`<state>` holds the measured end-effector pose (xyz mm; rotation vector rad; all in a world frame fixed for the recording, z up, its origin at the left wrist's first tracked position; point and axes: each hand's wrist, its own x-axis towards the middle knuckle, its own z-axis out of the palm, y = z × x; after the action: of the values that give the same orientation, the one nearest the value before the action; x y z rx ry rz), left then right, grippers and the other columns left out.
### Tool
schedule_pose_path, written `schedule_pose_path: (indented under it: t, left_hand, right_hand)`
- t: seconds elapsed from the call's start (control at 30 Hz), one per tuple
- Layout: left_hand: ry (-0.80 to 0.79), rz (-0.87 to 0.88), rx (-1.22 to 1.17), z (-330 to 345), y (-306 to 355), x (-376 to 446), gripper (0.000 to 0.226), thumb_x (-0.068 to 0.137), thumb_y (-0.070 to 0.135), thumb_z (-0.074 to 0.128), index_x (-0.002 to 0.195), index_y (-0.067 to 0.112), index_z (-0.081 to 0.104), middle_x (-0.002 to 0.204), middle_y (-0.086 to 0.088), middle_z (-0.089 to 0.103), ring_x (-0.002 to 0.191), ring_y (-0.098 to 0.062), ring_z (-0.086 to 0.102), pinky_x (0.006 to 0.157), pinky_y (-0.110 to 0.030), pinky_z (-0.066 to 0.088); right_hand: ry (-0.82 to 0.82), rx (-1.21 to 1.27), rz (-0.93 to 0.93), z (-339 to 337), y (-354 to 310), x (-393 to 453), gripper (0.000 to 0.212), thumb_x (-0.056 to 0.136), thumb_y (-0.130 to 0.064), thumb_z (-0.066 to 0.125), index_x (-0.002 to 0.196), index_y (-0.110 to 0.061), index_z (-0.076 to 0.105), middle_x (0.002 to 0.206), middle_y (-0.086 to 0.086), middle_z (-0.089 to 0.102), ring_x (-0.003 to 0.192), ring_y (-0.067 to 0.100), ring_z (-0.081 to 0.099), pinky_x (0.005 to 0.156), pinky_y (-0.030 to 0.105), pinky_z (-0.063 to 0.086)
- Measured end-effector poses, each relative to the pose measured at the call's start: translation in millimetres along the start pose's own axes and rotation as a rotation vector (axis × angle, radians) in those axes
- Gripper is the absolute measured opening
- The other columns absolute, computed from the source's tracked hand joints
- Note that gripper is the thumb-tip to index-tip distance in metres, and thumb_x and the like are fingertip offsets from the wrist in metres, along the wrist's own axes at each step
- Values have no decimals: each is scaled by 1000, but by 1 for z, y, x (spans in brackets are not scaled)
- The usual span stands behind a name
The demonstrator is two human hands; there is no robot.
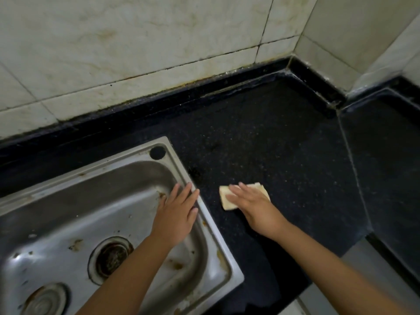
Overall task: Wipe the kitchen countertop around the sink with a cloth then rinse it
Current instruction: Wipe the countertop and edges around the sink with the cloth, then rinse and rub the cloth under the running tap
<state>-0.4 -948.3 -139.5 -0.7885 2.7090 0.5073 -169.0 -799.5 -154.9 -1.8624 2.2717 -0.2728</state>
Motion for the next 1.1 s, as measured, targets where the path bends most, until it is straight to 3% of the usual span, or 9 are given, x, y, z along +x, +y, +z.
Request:
schedule_pose_path:
  t: [0.07,0.17,0.27,0.33,0.43,0.73,0.9,1.0,1.1]
  left_hand:
    - [1,14,1,-1,-2,-4,50,100,34,23,147,30,6,157,6,-3,144,-18,-7,115,-38,11]
    - [-13,34,-37,-5,-5,-17,50,100,33,24,147,30,6,157,5,-1,144,-20,-7,115,-39,12]
    - [-7,44,-70,-7,-12,-35,50,100,32,27,147,27,11,157,1,1,144,-22,-4,115,-38,12]
    - [-12,43,-67,-8,-22,-50,51,99,38,23,147,26,13,157,-1,3,144,-23,-3,116,-38,12]
    - [0,35,-59,-12,-43,-78,68,84,53,6,147,26,13,157,0,3,145,-22,-3,116,-38,14]
    - [62,-181,-161,-5,-145,-169,50,99,30,33,146,26,17,157,0,5,144,-21,0,116,-38,15]
    - [282,-362,-257,-10,-201,-206,52,95,27,39,143,10,29,152,-16,23,141,-30,17,116,-40,17]
    - [413,-467,-285,-24,-237,-215,54,90,14,50,140,3,32,149,-21,27,139,-33,21,114,-38,18]
    - [497,-456,-260,-44,-266,-211,55,85,6,54,137,0,37,146,-24,30,137,-36,25,112,-39,22]
  right_hand:
    - [-2,45,12,-5,2,-46,57,60,0,60,114,-17,52,115,13,66,104,34,64,88,36,47]
    - [-62,253,99,-24,-19,-95,27,89,-15,49,116,-16,54,111,10,68,107,12,59,100,9,32]
    - [37,505,246,-46,-59,-103,30,97,-24,41,118,-14,60,113,-12,57,104,-22,46,89,-5,31]
    - [34,604,297,-52,-94,-98,30,96,-13,44,122,-17,56,112,-17,53,100,-24,46,86,-4,32]
    - [27,683,246,-44,-151,-78,38,91,-20,40,126,-15,55,116,-10,57,103,-7,49,84,-3,32]
    - [4,851,384,-19,-264,6,36,98,-13,38,132,-15,48,124,6,56,116,18,51,94,20,36]
    - [71,1178,558,-2,-307,52,24,96,-13,44,116,-22,53,114,4,58,102,19,55,88,30,45]
    - [25,1331,602,8,-333,83,38,90,-11,56,126,-17,46,114,7,56,101,21,54,87,31,45]
    - [-49,1230,538,17,-353,108,57,81,-2,66,127,-20,36,110,1,50,101,20,52,85,30,43]
